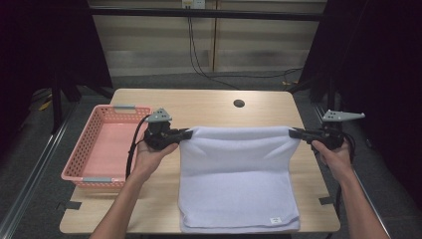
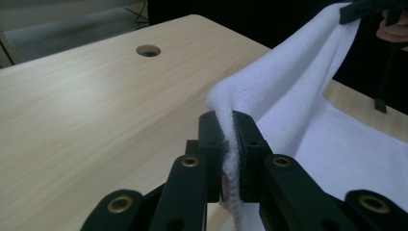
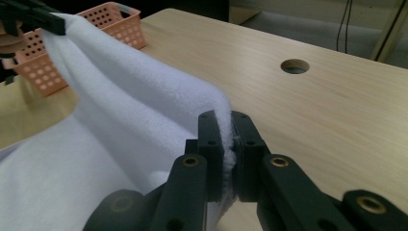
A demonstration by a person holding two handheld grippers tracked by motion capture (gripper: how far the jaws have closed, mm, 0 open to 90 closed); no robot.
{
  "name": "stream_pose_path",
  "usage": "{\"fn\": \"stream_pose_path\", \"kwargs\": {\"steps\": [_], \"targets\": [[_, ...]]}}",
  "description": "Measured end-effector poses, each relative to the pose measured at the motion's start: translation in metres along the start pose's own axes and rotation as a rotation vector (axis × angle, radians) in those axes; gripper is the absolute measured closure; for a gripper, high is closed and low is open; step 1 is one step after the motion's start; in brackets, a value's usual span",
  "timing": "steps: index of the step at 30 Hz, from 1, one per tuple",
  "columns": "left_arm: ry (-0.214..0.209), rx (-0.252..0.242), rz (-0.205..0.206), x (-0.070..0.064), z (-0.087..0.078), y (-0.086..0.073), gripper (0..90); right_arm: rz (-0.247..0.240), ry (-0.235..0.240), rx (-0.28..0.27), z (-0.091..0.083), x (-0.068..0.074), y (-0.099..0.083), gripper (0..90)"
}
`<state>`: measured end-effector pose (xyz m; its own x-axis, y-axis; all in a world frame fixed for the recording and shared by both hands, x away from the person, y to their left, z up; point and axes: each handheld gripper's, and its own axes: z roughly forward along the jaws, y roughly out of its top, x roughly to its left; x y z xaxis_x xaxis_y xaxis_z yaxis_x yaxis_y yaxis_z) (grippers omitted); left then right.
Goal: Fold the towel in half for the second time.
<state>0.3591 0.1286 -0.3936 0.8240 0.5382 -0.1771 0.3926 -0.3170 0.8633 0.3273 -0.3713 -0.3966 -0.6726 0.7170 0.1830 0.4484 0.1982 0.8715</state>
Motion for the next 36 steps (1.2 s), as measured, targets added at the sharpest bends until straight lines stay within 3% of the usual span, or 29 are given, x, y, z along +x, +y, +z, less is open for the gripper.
{"fn": "stream_pose_path", "kwargs": {"steps": [1, 2, 3, 4, 9, 11, 13, 17, 19, 22, 26, 27, 31, 33, 36], "targets": [[-0.006, 0.019, 0.021, -0.008, -0.005, -0.007, 83.8, -0.022, 0.01, 0.01, -0.008, 0.012, -0.005, 84.9], [-0.006, 0.019, 0.021, -0.008, -0.005, -0.007, 83.7, -0.022, 0.01, 0.01, -0.008, 0.012, -0.005, 84.9], [-0.017, 0.018, 0.008, -0.014, -0.011, -0.015, 83.7, -0.029, 0.032, 0.02, -0.016, 0.025, -0.011, 84.9], [-0.017, 0.018, 0.008, -0.014, -0.011, -0.015, 83.7, -0.029, 0.032, 0.02, -0.016, 0.025, -0.011, 84.9], [-0.068, 0.043, -0.006, -0.034, -0.023, -0.047, 83.5, -0.052, 0.06, 0.077, -0.033, 0.058, -0.041, 84.8], [-0.077, 0.052, -0.006, -0.037, -0.023, -0.05, 83.4, -0.057, 0.065, 0.09, -0.034, 0.062, -0.047, 84.8], [-0.089, 0.093, -0.005, -0.044, -0.024, -0.061, 83.3, -0.059, 0.075, 0.129, -0.036, 0.073, -0.064, 83.9], [-0.1, 0.148, 0.003, -0.051, -0.025, -0.076, 82.9, -0.052, 0.087, 0.148, -0.039, 0.082, -0.078, 82.2], [-0.121, 0.178, -0.012, -0.056, -0.027, -0.09, 82.1, -0.051, 0.096, 0.191, -0.039, 0.089, -0.095, 81.0], [-0.129, 0.203, -0.016, -0.061, -0.026, -0.099, 81.2, -0.044, 0.101, 0.213, -0.038, 0.092, -0.105, 80.2], [-0.165, 0.286, 0.002, -0.071, -0.024, -0.114, 79.9, -0.045, 0.104, 0.251, -0.041, 0.098, -0.117, 76.8], [-0.187, 0.304, 0.028, -0.076, -0.024, -0.119, 79.6, -0.031, 0.114, 0.243, -0.045, 0.1, -0.12, 76.7], [-0.218, 0.312, 0.033, -0.08, -0.03, -0.125, 76.5, -0.05, 0.115, 0.271, -0.052, 0.109, -0.125, 74.2], [-0.272, 0.305, 0.014, -0.079, -0.033, -0.128, 72.7, -0.051, 0.123, 0.275, -0.055, 0.113, -0.127, 72.1], [-0.317, 0.334, 0.033, -0.081, -0.041, -0.131, 70.2, -0.049, 0.13, 0.255, -0.061, 0.119, -0.126, 68.2]]}}
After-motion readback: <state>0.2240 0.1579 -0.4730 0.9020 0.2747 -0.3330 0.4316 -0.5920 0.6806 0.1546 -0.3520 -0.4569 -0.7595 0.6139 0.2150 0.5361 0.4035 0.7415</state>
